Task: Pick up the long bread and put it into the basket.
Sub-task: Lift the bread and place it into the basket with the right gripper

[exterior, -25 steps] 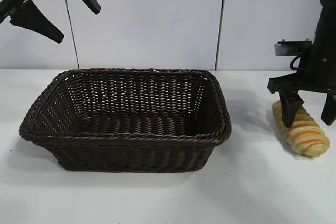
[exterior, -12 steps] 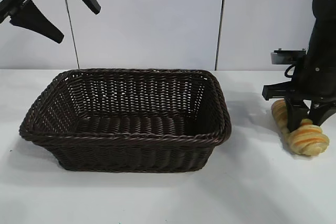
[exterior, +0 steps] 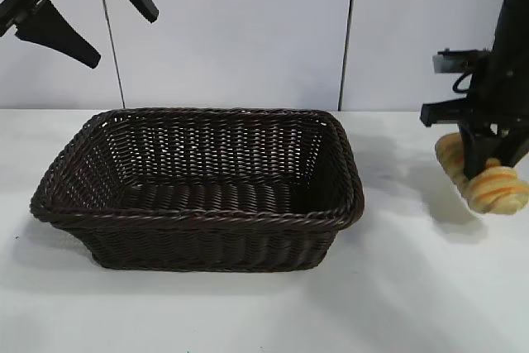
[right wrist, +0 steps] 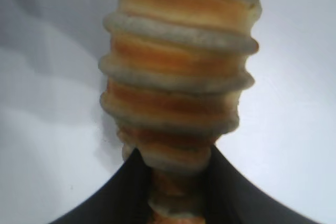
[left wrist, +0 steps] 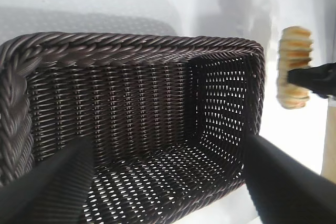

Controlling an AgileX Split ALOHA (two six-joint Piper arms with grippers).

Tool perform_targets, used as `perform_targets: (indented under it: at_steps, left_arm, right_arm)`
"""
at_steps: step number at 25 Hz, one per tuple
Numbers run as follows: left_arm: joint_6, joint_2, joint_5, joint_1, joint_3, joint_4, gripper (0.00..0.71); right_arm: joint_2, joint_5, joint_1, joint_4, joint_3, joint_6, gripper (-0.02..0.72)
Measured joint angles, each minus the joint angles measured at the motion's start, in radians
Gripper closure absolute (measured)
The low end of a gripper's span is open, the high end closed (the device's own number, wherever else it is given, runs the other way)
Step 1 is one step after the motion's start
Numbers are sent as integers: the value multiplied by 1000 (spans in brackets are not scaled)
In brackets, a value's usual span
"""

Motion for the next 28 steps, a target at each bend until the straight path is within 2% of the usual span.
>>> perform_targets:
  at_steps: [5,14,28]
  left_arm:
    - [0,0,1,0,0,0,139]
    - [0,0,3,0,0,1,139]
    - [0,0,3,0,0,2,139]
  right_arm:
    - [-2,23,0,31,-77,-19,491]
    - [-2,37,17,113,-85,-36,492]
    - [-2,40,289,114,-85,-47,492]
